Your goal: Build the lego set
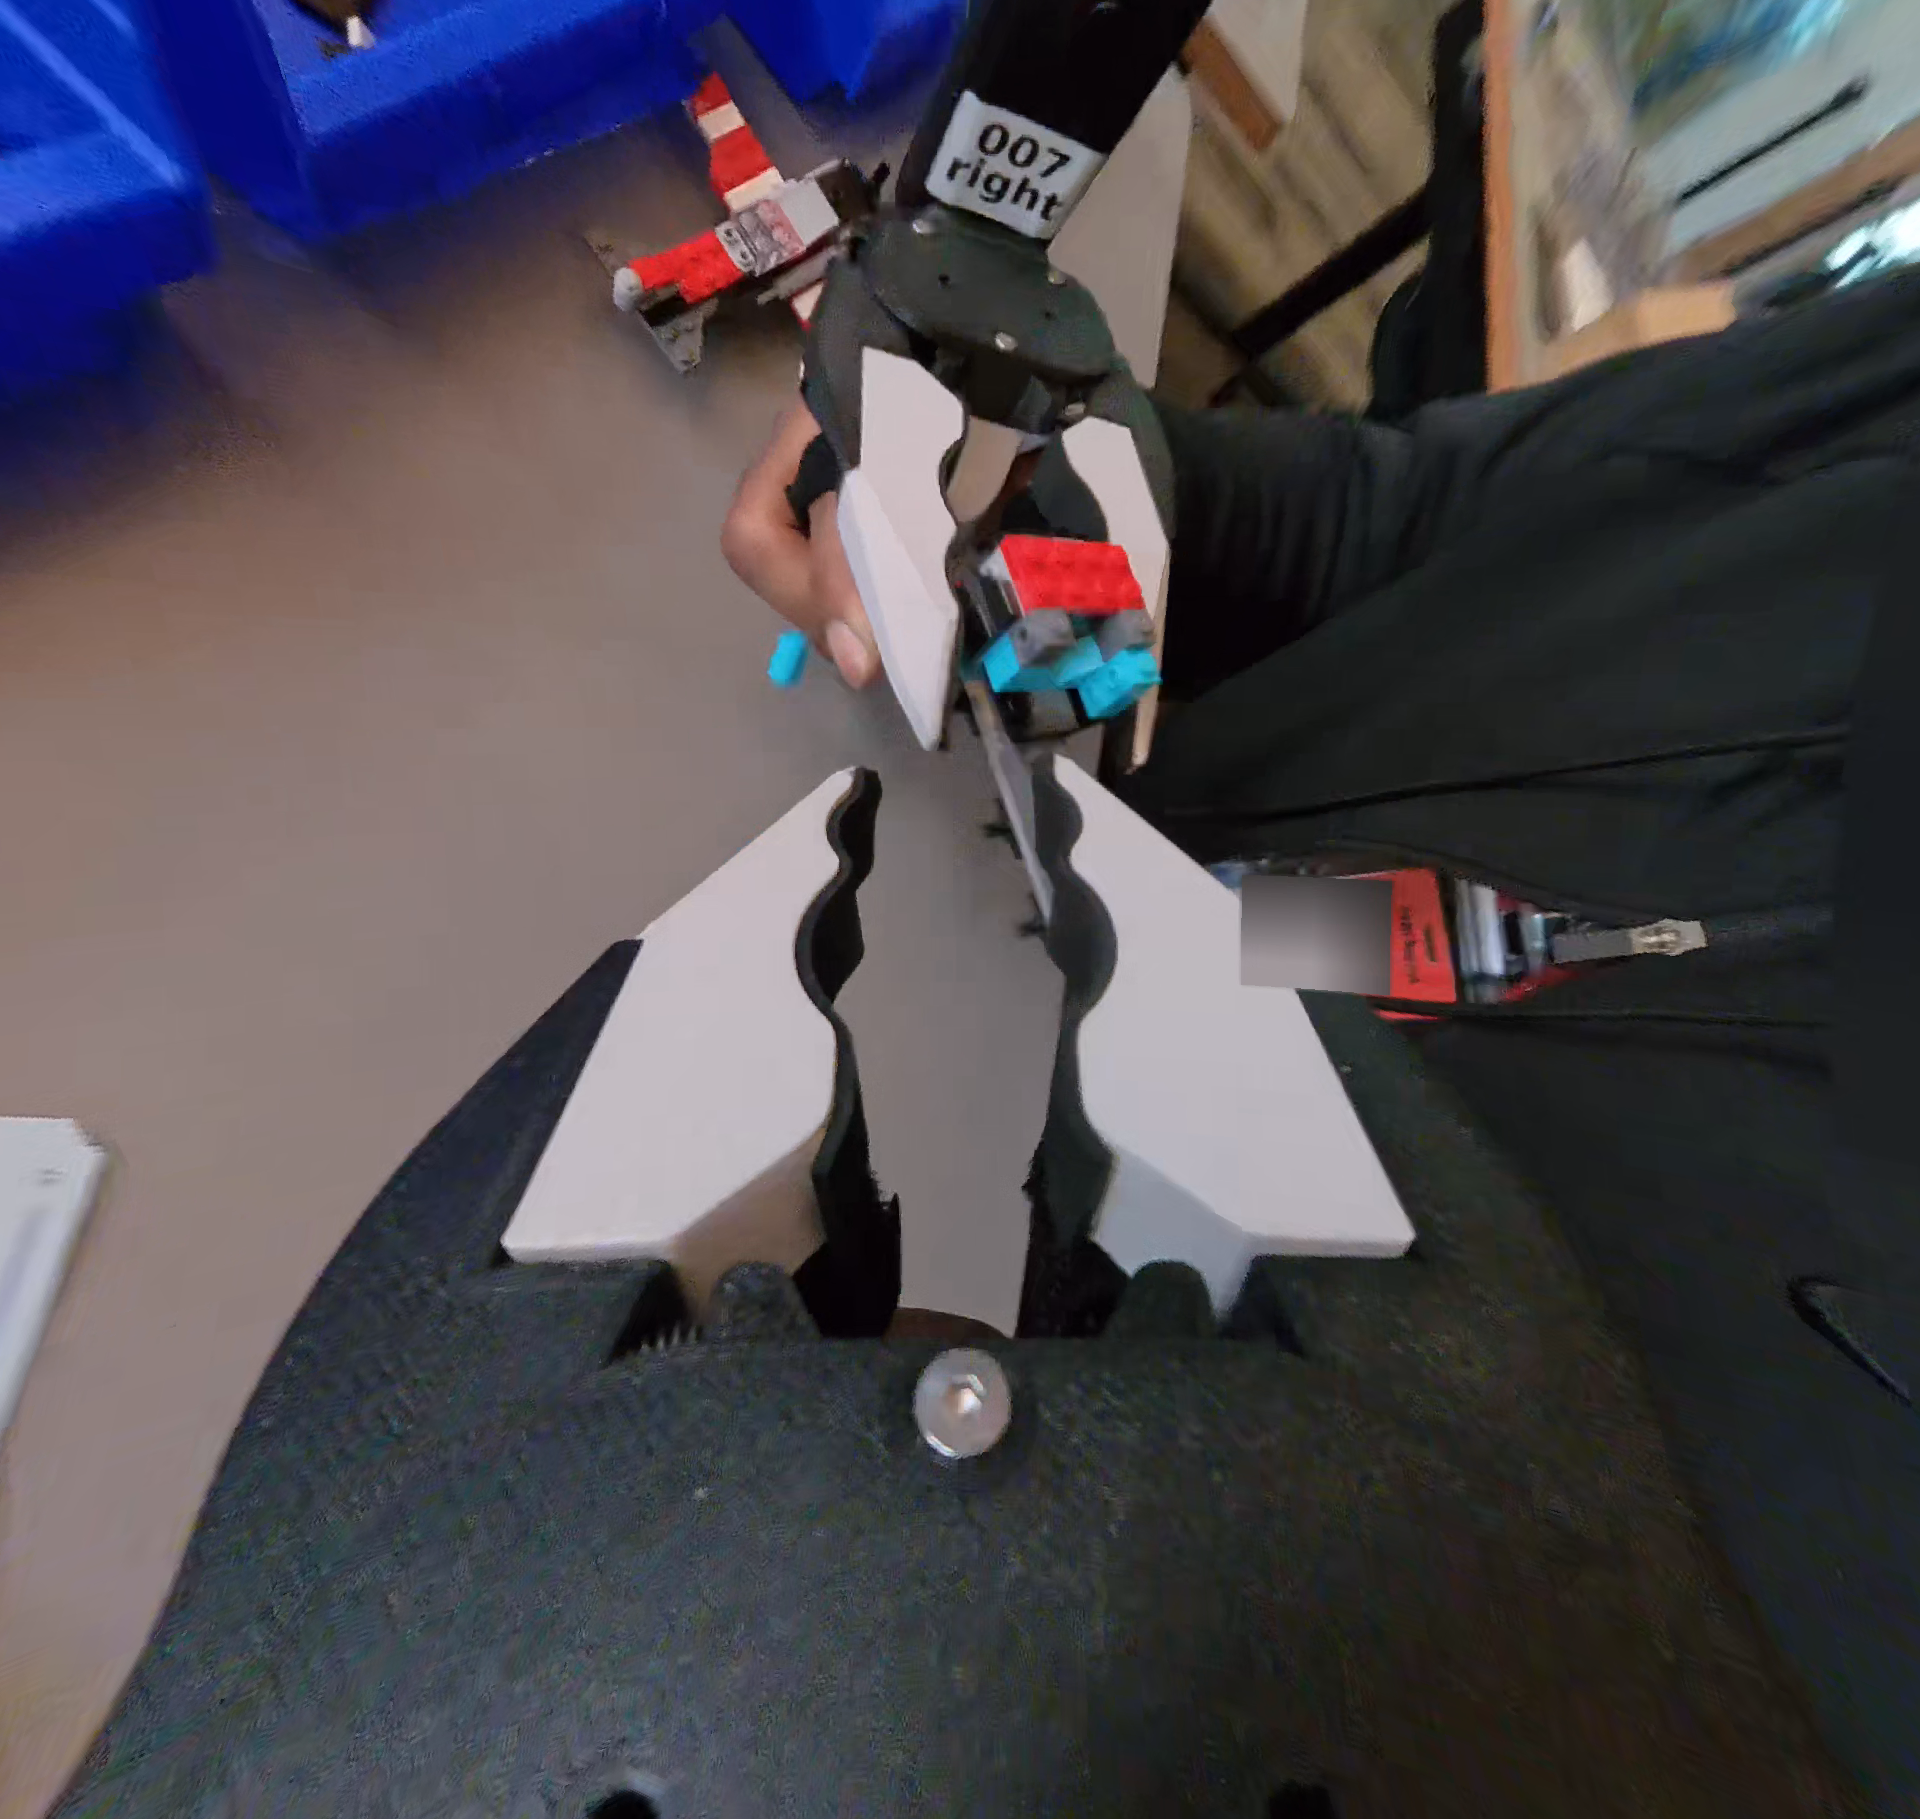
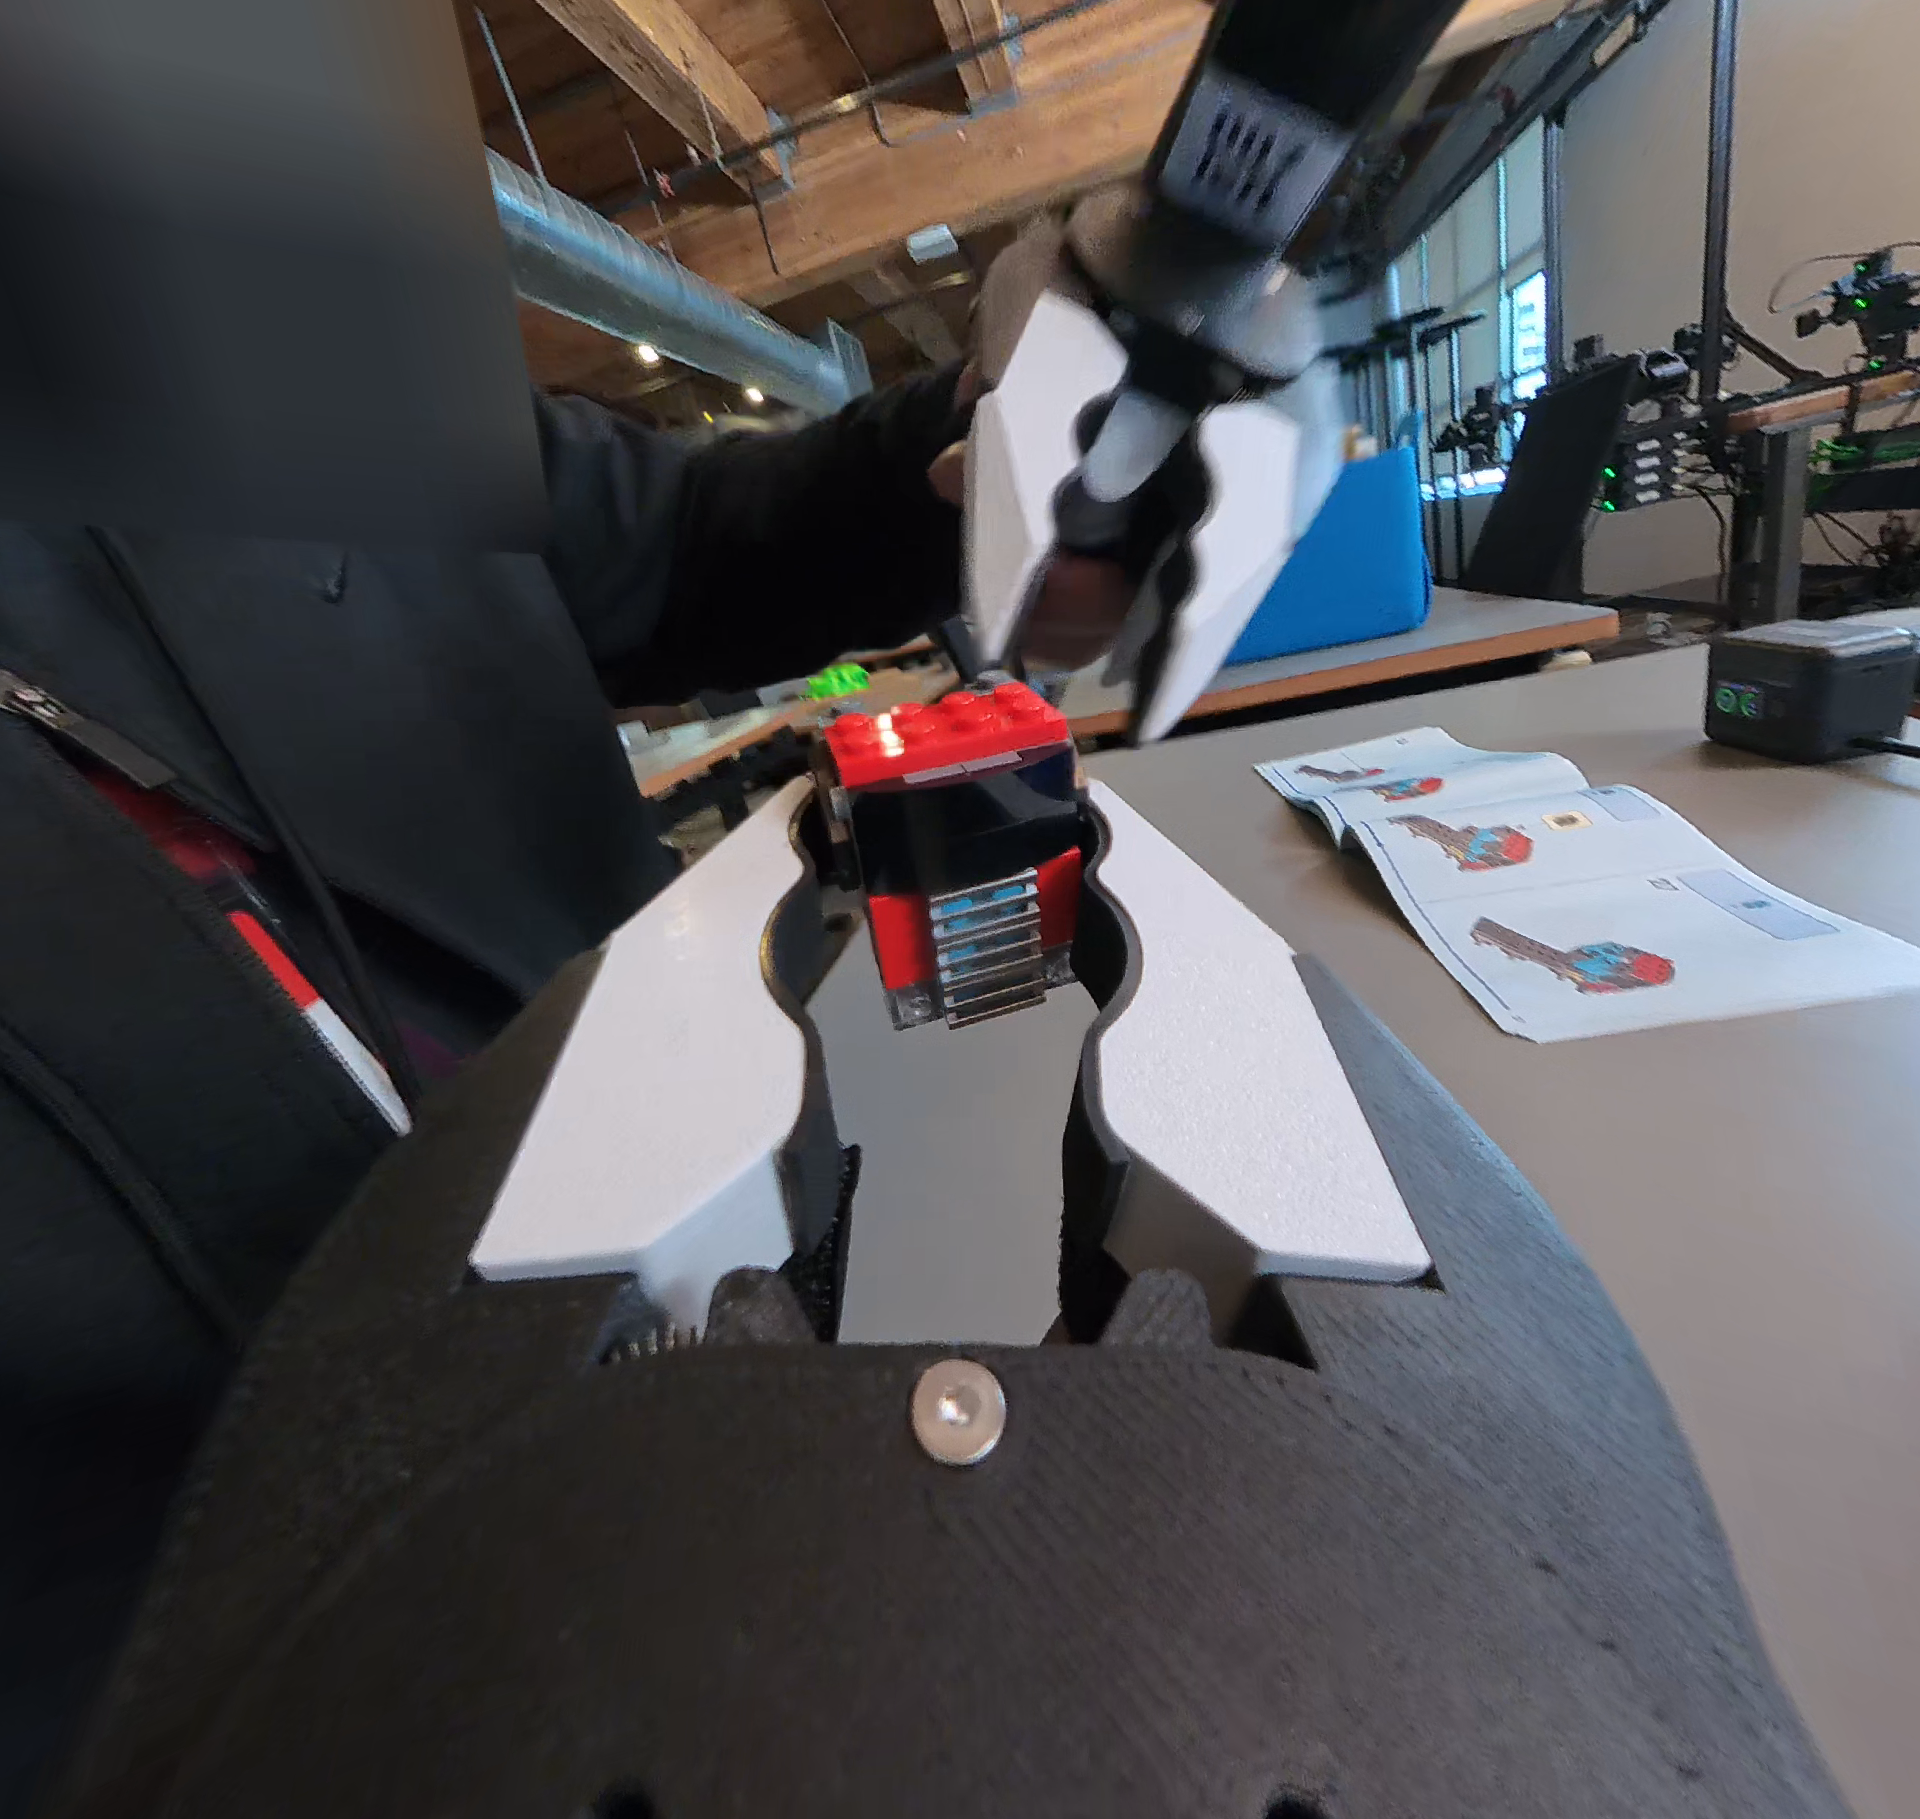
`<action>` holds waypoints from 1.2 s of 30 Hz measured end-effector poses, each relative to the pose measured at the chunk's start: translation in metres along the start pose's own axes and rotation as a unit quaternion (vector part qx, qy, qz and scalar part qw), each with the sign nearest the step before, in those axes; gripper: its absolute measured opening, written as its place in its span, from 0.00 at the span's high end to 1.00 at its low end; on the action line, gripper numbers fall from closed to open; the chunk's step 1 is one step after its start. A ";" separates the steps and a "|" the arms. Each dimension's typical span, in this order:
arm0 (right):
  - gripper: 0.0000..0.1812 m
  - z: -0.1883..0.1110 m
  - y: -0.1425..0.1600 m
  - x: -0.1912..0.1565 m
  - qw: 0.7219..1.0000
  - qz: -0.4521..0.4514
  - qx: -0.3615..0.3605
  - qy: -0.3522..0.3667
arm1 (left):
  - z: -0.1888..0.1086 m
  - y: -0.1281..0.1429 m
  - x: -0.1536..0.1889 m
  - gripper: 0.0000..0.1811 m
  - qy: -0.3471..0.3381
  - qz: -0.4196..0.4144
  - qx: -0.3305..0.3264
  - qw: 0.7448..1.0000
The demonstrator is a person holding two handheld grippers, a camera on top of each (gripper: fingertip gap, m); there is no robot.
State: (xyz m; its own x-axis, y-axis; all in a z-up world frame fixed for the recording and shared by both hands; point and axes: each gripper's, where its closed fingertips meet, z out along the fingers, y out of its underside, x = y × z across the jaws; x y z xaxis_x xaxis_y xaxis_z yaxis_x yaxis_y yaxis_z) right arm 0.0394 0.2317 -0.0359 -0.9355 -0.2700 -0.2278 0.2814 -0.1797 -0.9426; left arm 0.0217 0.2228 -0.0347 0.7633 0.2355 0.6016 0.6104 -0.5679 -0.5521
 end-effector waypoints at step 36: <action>0.75 0.030 0.038 0.019 0.989 -0.084 -0.113 0.044 | 0.024 0.040 -0.010 0.87 0.200 -0.321 0.401 0.835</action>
State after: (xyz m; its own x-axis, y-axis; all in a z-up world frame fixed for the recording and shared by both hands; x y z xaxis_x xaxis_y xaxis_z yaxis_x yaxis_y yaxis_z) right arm 0.0384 0.1917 -0.0691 -0.9830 -0.1681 -0.0740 0.0744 0.0040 -0.9972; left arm 0.0433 0.2166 -0.0768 0.1916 -0.0845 0.9778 0.9340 0.3218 -0.1553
